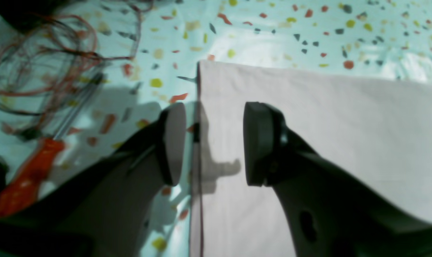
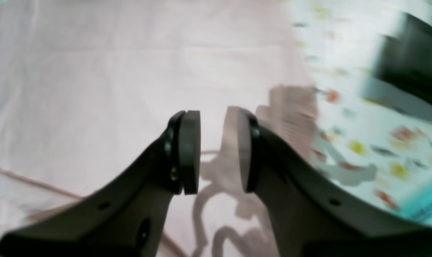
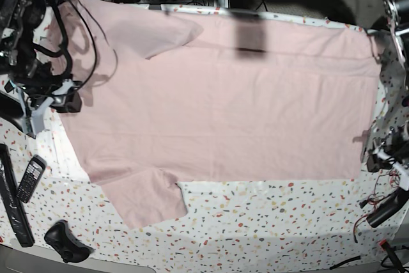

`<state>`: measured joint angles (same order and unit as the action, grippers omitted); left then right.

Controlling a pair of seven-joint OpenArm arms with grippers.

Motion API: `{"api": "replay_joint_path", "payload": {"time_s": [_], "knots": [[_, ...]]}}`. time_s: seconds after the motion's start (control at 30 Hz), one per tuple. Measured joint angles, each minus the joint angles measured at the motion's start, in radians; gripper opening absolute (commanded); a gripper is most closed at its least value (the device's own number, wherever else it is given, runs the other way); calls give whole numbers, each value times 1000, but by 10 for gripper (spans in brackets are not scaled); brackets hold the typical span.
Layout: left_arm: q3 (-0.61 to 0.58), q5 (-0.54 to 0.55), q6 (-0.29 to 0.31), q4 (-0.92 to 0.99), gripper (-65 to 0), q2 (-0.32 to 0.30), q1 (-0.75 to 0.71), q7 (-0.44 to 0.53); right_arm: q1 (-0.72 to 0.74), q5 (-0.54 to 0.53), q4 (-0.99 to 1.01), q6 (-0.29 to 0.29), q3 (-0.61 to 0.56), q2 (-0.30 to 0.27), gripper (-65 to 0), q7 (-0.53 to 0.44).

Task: Fold the T-shirt properly
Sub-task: 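Slide both grippers along the side edges toward the hem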

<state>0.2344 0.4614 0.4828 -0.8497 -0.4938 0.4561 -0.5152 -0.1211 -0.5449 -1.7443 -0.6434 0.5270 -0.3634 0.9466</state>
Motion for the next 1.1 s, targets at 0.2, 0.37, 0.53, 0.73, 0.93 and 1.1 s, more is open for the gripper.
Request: {"api": "replay_joint_path", "payload": {"time_s": [0.2,0.37,0.53,0.73,0.93,1.1], "knots": [[-113,-72,0,373,-395,3,140,311,10,8,0,4,-17,0,-475,1],[-182,-109,-4,591,-400,3,216,479,11,36,0,5,-16,0,-475,1],[-196,-104,-35,671,-420,51,239,475,11,37,0,6,-16,0,-475,6],[-196,-122,-34,668,-423,113,245,450,10,37,0,6,-16,0,-475,13],[-195,-167,-38,667,-526,127,251,437,10,37,0,6,-16,1,-475,19],[-195,-167,-33,667,-650,124,250,441,10,37,0,6,-16,0,-476,-19]]}}
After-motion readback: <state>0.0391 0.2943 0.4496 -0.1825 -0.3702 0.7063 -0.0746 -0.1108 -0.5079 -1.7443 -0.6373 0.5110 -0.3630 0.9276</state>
